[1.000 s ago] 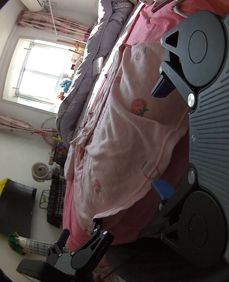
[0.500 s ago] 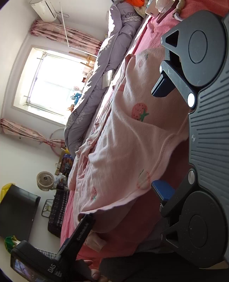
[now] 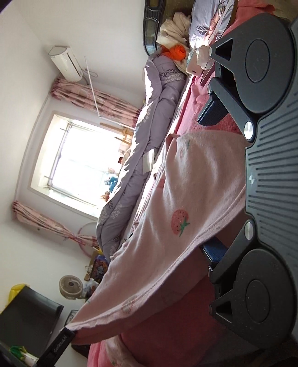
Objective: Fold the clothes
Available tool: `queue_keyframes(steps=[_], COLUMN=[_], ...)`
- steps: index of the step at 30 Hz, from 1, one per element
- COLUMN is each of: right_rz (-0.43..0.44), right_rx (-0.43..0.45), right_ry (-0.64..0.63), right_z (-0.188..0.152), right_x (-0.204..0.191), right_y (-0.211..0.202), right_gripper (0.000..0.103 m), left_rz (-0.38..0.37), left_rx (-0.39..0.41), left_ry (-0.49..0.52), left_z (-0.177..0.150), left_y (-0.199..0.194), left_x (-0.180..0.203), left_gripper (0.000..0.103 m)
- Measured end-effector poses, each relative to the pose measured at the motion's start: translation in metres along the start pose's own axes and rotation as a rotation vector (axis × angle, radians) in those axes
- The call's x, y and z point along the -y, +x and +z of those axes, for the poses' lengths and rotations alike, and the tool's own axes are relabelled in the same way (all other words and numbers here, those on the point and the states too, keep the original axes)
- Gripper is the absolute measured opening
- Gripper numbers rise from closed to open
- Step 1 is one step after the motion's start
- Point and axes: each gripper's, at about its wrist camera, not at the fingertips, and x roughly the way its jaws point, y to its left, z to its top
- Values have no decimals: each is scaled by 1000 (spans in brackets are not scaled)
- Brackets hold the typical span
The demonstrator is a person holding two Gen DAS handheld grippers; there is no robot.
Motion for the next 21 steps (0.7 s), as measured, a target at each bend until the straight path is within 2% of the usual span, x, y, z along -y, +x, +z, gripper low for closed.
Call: queue_keyframes(steps=[5, 7, 9, 10, 11, 13, 14, 16, 19, 21], right_rz=[-186, -234, -250, -244, -224, -179, -178, -187, -206, -206], right_rx=[-78, -106, -131, -143, -154, -164, -151, -116, -69, -92], right_ry=[66, 77, 86, 95, 110, 136, 132, 117, 98, 92], right_z=[-10, -15, -20, -21, -18, -10, -4, 9, 26, 28], right_x=[30, 39, 51, 56, 61, 73, 76, 81, 96, 104], right_y=[15, 18, 19, 19, 18, 14, 8, -4, -24, -29], right_gripper=[103, 103, 96, 72, 43, 23, 18, 15, 15, 15], left_rz=[16, 20, 21, 19, 14, -3, -8, -20, -66, -91], left_rx=[-15, -18, -22, -25, -27, -29, -26, -20, -29, -54], left_ry=[-10, -9, 1, 8, 15, 27, 33, 43, 49, 66], left_z=[0, -1, -3, -5, -6, -7, -7, -7, -8, -13], left_y=[6, 7, 7, 6, 5, 1, -2, -10, -25, -32], left_x=[-1, -1, 0, 0, 0, -1, -1, -3, -7, -6], left_gripper=[101, 101, 101, 101, 102, 101, 100, 97, 90, 89])
